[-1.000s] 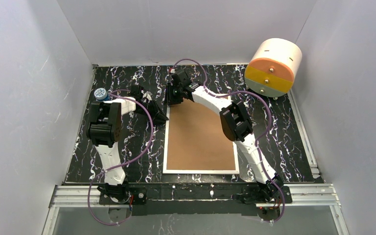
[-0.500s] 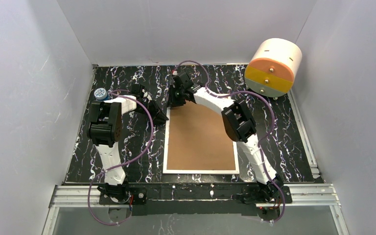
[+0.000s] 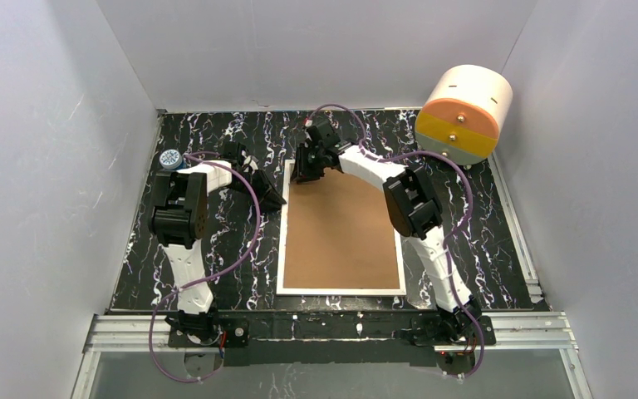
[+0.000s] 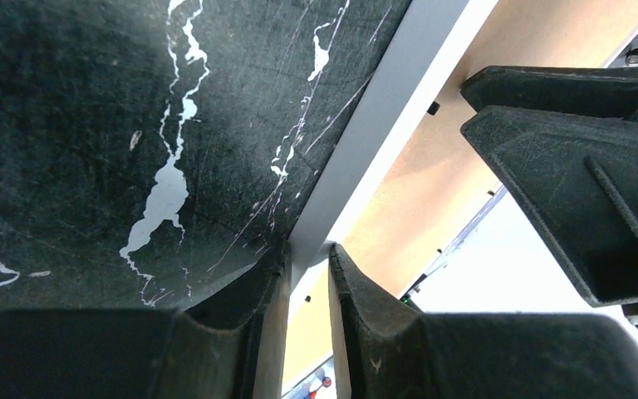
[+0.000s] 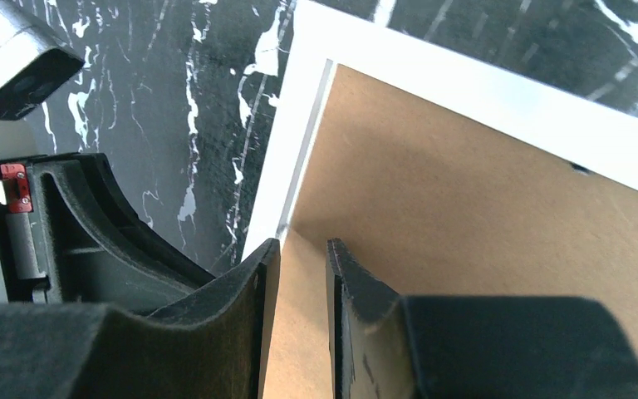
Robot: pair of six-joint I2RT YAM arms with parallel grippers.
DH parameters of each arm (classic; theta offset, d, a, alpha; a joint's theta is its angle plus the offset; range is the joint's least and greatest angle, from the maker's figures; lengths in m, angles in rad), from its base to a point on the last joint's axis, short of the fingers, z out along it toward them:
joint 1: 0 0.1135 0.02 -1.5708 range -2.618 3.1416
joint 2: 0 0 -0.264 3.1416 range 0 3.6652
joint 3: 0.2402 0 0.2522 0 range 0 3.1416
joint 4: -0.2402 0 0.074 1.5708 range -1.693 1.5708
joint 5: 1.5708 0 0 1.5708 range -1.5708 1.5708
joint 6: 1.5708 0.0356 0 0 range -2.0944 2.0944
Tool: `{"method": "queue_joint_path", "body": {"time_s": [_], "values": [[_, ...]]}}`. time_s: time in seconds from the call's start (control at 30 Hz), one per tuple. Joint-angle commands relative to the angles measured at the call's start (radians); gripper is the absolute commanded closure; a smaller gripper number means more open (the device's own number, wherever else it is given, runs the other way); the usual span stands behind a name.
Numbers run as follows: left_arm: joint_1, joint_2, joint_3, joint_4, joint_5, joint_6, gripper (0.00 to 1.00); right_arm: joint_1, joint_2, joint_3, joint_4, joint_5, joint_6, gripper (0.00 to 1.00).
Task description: Put the photo into the frame
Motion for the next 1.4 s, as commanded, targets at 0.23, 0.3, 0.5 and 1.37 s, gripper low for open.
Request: {"method": "queue_joint_path", "body": {"time_s": [0.23,0.3,0.5,1.37], "values": [[-0.025,0.083,0.034,-0.109,-0.140,0.119,0.64,-0.143,-0.367,-0.270,-0.118,0.222,0.089,0.64],[-0.025,0.071,0.052,-0.109,-0.113,0.122,0.61,-0.176,-0.444,-0.352,-0.146,0.272,0.087,0.64],[-0.025,0.044,0.056,-0.105,-0.062,0.159,0.56,-0.238,-0.576,-0.532,-0.286,0.308,0.065,0.42],[-0.096,-0.214,-0.259,-0.007,0.069,0.148,0.60,-0.165,-0.693,-0.800,-0.278,0.189,0.158,0.45]]}}
